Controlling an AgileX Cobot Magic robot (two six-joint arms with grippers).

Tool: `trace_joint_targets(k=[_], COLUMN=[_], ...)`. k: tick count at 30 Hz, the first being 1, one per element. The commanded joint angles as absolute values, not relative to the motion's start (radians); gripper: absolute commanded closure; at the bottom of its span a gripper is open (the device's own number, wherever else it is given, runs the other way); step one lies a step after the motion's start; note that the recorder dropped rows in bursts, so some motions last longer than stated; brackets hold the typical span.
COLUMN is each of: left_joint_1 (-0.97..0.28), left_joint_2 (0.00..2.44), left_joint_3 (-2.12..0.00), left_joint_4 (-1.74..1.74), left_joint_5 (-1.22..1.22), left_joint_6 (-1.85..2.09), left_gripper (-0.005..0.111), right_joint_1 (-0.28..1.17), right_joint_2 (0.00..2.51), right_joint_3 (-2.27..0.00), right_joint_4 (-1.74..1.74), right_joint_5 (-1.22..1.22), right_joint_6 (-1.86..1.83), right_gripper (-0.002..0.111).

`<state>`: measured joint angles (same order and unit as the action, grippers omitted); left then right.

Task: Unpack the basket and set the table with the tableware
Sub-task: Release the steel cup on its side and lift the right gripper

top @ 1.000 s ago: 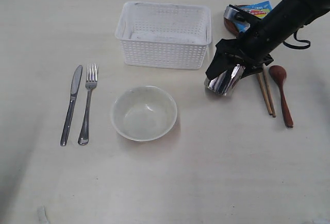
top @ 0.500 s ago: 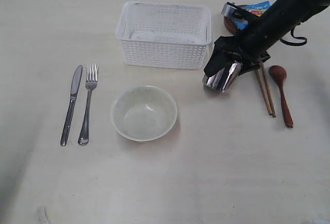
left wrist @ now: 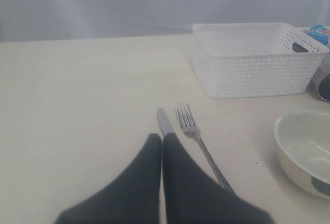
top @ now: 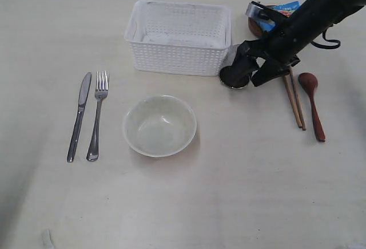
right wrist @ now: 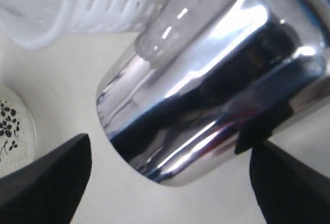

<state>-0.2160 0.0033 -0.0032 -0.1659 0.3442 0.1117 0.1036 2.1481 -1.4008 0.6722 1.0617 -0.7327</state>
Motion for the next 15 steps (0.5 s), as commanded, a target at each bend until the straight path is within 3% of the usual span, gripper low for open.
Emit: trace_joint_targets(k=[1,6,9,11,12,13,14,15], left_joint_1=[-0.222,-0.222,-0.222,-0.222,-0.222,-0.222,-0.222,-0.222], left_joint_2=[0.0,0.0,0.0,0.0,0.0,0.0,0.0,0.0], left_joint_3=[0.0,0.0,0.0,0.0,0.0,0.0,0.0,0.0], left_joint_4=[-0.166,-0.166,-0.166,-0.166,-0.166,-0.166,-0.166,-0.166], left_joint_5=[0.342,0.342,0.342,0.342,0.342,0.342,0.342,0.342], left_joint_6=[0.109,0.109,0.109,0.109,0.109,0.109,0.109,0.109], left_gripper=[0.107,0.107,0.107,0.107,0.107,0.107,0.107,0.107], right_joint_1=[0.105,0.105,0.105,0.105,0.105,0.105,0.105,0.105], right_joint_2=[2.147,2.138,2.097,2.067,2.049,2.043,2.032,2.03], right_joint_3=[-1.439,-1.556,-1.603,-1.615,-1.615,-1.615,-1.615,-1.615], right_joint_4=[0.671,0.656,0.51,0.4,0.388,0.389,0.391,0.393], right_joint_5=[1.096,1.221,1.221,1.221,1.221,1.221,1.221,1.221], right_joint_6=[-0.736,-0.661,-0.601,-0.551,-0.531,-0.531,-0.553,-0.559], right_gripper=[0.03,0.042,0.043,0.05,0.071,0.081,0.109,0.108])
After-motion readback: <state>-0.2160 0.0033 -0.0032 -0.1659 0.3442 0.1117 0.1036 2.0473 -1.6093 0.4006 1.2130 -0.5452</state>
